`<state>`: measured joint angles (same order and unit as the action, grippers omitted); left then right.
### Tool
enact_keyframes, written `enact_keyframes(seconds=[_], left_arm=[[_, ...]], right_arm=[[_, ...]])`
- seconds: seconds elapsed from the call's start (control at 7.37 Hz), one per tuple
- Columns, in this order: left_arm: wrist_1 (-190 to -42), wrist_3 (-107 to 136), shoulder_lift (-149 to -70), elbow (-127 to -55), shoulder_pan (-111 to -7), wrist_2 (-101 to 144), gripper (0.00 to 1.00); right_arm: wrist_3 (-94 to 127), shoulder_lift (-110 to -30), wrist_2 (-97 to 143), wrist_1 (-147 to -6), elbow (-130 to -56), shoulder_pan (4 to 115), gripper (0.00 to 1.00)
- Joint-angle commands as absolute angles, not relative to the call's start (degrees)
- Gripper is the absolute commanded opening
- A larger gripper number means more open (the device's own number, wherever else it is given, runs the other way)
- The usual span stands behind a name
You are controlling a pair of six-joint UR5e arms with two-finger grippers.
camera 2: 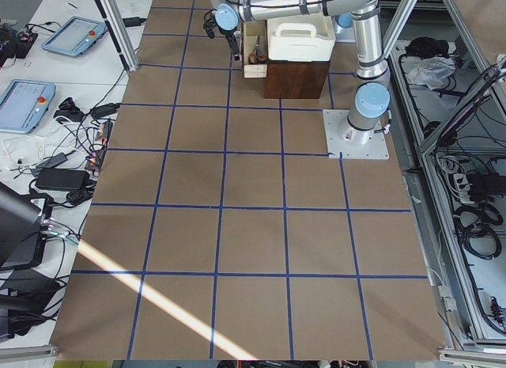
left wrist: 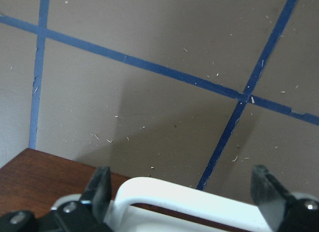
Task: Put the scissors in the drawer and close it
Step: 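Push the drawer closed toward the robot with the left gripper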
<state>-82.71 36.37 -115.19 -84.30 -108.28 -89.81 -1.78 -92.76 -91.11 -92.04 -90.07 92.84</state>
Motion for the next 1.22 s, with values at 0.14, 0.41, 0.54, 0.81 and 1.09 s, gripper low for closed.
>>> enact_keyframes(seconds=[0.14,0.41,0.54,0.81,1.09], left_arm=[[-86.56,36.12,-114.52,-84.29,-108.37,-89.74,1.0],[-89.02,36.12,-114.35,-84.29,-108.46,-89.04,1.0],[-90.6,36.12,-114.08,-84.29,-108.46,-88.95,1.0],[-93.41,36.04,-113.91,-84.37,-108.54,-89.03,1.0],[-95.17,36.04,-113.91,-84.46,-108.72,-89.12,1.0]], right_arm=[[-1.58,-92.81,-90.79,-92.02,-90.09,92.99,1.0],[-1.58,-92.72,-90.62,-92.02,-90.09,92.9,1.0],[-1.58,-92.72,-90.62,-92.02,-90.09,92.9,1.0],[-1.58,-92.81,-90.97,-92.02,-90.09,92.9,1.0],[-1.58,-92.81,-90.97,-92.02,-90.09,92.99,1.0]])
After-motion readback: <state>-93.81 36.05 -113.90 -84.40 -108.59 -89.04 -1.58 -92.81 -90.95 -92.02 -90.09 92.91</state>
